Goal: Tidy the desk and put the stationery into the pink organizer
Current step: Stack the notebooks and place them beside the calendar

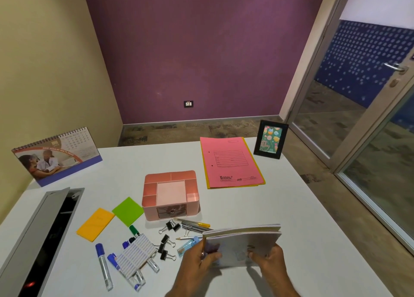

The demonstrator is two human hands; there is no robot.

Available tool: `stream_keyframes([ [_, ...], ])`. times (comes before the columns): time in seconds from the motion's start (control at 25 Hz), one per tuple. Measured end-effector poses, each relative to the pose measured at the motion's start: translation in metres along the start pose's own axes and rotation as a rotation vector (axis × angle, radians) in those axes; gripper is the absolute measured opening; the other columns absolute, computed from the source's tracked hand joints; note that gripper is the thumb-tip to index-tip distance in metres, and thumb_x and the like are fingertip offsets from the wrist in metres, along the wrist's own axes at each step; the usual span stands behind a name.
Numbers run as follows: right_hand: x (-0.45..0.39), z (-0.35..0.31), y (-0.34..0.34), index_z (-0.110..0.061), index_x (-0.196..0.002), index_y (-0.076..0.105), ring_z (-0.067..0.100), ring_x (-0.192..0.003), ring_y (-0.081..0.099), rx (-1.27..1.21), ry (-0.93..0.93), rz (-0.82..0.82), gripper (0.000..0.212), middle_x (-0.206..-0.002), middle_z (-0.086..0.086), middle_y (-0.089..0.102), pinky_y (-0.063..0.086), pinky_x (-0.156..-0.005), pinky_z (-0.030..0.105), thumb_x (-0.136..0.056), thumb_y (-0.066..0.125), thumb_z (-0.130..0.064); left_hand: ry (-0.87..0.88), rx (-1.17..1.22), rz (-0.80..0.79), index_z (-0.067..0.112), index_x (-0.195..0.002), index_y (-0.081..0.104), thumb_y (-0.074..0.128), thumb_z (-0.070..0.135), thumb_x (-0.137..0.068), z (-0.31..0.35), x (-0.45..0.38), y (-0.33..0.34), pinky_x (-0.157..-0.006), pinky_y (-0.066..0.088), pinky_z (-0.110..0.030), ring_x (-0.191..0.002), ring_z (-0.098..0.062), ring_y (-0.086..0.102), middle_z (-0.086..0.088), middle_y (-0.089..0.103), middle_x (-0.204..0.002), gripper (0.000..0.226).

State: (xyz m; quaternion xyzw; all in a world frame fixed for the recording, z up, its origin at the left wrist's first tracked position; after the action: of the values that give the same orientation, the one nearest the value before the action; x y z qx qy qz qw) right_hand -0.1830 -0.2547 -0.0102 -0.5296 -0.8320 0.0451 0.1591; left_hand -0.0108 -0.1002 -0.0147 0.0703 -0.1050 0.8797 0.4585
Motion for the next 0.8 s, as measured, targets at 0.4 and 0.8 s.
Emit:
stream_keyframes([
  [0.4, 0.006, 0.042, 0.007, -0.009, -0.078, 0.069, 0.008, -0.058, 0.068, 0.176, 0.129, 0.031, 0.025, -0.056, -0.014, 0.066, 0.044, -0.055, 0.001, -0.065, 0.082, 0.008, -0.107, -0.177, -0.089, 0.022, -0.103, 0.067, 0.065, 0.016, -0.072, -0.01, 0.0, 0.0, -0.083, 0.052, -0.018, -0.095, -0.009, 0.065, -0.006, 0.07, -0.105, 0.031],
  [0.8, 0.006, 0.004, 0.006, -0.017, -0.083, 0.074, 0.013, -0.087, 0.064, 0.164, 0.039, -0.085, 0.03, -0.079, -0.004, 0.074, 0.043, -0.061, 0.001, -0.08, 0.069, 0.012, -0.007, -0.551, -0.007, 0.017, -0.114, 0.063, 0.067, 0.016, -0.082, 0.01, 0.005, -0.014, -0.066, 0.045, -0.005, -0.072, 0.011, 0.063, 0.007, 0.064, -0.092, 0.032],
])
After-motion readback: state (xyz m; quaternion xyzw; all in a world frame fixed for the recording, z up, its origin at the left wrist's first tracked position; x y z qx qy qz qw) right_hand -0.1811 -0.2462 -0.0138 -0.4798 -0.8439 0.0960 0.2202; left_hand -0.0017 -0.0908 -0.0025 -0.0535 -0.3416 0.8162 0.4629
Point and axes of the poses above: each hand's wrist, its own x-axis away from the middle knuckle, its own y-axis out of the palm, z = x × y, the point moved 4 cm from there along -x, towards the middle knuckle
